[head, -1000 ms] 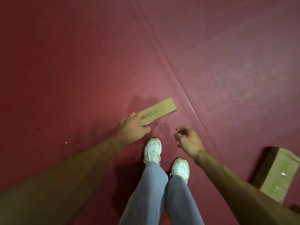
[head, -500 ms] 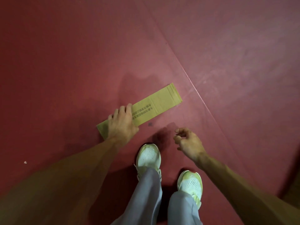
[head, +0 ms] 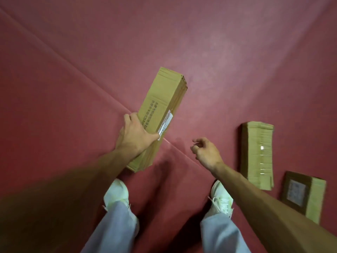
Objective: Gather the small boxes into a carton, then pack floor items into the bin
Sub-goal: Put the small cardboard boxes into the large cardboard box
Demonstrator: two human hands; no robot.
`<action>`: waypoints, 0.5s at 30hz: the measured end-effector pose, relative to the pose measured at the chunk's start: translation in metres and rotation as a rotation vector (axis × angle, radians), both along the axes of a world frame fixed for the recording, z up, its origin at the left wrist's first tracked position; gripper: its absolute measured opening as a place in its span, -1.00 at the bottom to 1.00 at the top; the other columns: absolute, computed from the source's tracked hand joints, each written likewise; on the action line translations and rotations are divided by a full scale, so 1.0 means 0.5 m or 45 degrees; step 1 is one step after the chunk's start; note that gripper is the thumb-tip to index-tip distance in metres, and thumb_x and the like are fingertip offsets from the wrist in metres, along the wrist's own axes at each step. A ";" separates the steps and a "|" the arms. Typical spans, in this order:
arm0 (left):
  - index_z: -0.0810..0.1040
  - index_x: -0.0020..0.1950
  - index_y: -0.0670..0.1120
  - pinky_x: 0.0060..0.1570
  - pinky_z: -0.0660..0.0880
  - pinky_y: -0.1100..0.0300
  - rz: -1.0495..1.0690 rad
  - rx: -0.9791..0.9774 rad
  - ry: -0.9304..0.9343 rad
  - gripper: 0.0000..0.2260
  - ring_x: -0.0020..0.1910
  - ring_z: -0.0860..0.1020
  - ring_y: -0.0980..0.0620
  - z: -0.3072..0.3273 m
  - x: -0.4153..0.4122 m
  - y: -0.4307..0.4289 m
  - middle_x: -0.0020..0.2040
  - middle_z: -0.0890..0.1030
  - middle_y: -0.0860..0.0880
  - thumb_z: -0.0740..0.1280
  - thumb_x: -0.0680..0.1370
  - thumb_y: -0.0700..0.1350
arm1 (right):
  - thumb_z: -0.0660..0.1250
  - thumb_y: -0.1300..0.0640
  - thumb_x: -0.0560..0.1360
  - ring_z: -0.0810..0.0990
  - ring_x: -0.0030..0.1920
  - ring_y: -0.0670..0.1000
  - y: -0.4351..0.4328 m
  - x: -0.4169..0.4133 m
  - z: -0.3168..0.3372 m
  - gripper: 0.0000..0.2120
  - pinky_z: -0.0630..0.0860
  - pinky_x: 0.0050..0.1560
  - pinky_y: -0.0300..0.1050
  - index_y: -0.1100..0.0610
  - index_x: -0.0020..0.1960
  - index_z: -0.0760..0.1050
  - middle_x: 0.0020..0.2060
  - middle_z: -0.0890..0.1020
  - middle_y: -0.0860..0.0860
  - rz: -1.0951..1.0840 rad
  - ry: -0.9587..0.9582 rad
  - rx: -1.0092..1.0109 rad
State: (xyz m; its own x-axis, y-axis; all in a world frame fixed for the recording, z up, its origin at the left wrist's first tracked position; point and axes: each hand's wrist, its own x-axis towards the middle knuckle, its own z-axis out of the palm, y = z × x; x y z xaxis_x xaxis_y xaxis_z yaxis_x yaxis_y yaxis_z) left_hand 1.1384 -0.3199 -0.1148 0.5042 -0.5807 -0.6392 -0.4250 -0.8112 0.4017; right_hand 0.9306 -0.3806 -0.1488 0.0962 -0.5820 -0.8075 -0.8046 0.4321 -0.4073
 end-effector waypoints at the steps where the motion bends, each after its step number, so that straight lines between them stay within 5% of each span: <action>1: 0.29 0.34 -0.10 0.15 0.40 -0.01 -0.025 0.000 0.017 -0.25 0.20 0.48 -0.19 0.002 -0.042 -0.038 0.21 0.35 -0.07 0.48 0.28 0.17 | 0.29 0.16 0.48 0.57 -0.10 0.07 -0.028 -0.049 0.005 -0.71 0.51 0.13 0.03 0.14 0.20 0.49 -0.09 0.60 -0.01 -0.007 0.018 -0.006; 7: 0.33 0.30 -0.02 0.09 0.47 -0.02 -0.015 -0.105 -0.027 -0.36 0.09 0.52 -0.12 -0.048 -0.317 -0.168 0.13 0.36 0.00 0.49 0.29 0.06 | 0.31 0.19 0.50 0.57 0.08 0.07 -0.140 -0.377 -0.013 -0.66 0.44 0.09 -0.13 0.16 0.27 0.43 0.10 0.60 0.07 -0.051 0.129 -0.085; 15: 0.32 0.32 -0.02 0.13 0.46 -0.10 -0.078 -0.054 -0.182 -0.36 0.13 0.50 -0.17 -0.202 -0.579 -0.227 0.12 0.36 -0.04 0.46 0.30 0.04 | 0.39 0.06 0.44 0.41 0.33 0.15 -0.193 -0.707 -0.190 -0.38 0.37 0.35 0.08 0.17 0.42 0.25 0.35 0.39 0.15 -0.318 0.357 -0.071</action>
